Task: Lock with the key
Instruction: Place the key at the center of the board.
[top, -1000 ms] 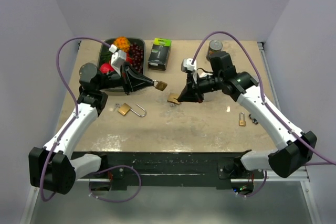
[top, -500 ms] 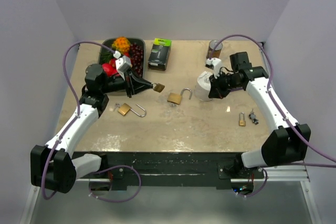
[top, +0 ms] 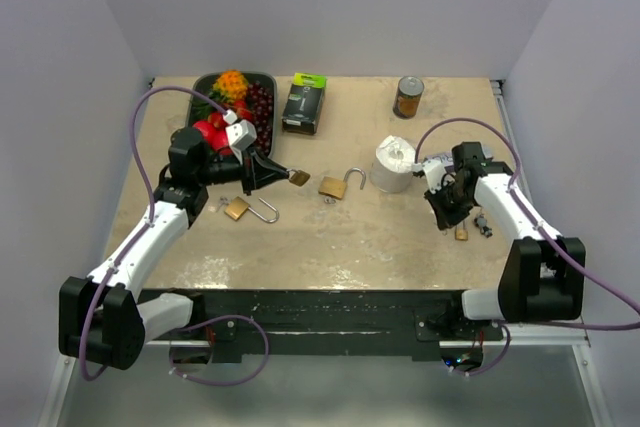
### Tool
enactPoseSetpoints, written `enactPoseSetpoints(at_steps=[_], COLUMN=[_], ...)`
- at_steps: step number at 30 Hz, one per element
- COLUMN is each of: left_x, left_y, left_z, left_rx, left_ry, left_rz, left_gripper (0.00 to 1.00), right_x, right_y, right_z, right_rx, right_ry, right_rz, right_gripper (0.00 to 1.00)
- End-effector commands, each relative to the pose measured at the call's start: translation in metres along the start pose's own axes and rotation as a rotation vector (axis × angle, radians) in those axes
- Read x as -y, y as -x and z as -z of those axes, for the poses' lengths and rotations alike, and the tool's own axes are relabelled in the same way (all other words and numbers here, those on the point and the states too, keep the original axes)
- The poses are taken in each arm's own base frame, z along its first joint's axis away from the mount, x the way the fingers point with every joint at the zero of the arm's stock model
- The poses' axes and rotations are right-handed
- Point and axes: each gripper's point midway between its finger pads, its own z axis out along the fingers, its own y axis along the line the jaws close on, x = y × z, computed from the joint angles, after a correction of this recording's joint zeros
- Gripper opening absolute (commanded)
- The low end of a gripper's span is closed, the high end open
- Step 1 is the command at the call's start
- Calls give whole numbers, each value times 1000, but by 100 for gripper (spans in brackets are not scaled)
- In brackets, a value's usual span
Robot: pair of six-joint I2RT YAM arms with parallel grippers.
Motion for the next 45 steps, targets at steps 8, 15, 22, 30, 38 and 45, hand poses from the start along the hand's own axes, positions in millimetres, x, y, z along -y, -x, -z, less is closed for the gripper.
enactPoseSetpoints(at_steps=[8,15,22,30,38,45], left_x=[0,4,4,14,44,35], left_y=[1,-4,-8,-18,-30,-20], left_z=[2,6,5,-5,-52,-71], left_rx=[-11,-35,-47,-76,-126,-100], left_ry=[-1,-1,-19,-66,-99,-72], left_rz=[-118,-135,-125,-57,223,470], left_gripper=[0,0,0,0,0,0], right_x=[19,16,16,15,-20,-120], right_y=[11,-6,-4,26,123,187], right_z=[-36,-54,-56,-11,64,102], right_rx=[30,-23,-7,108,417,650], right_ry=[-23,-9,-10,-30,-40,108], right_rz=[18,20,3,64,147,249], right_gripper=[0,0,37,61,74,79])
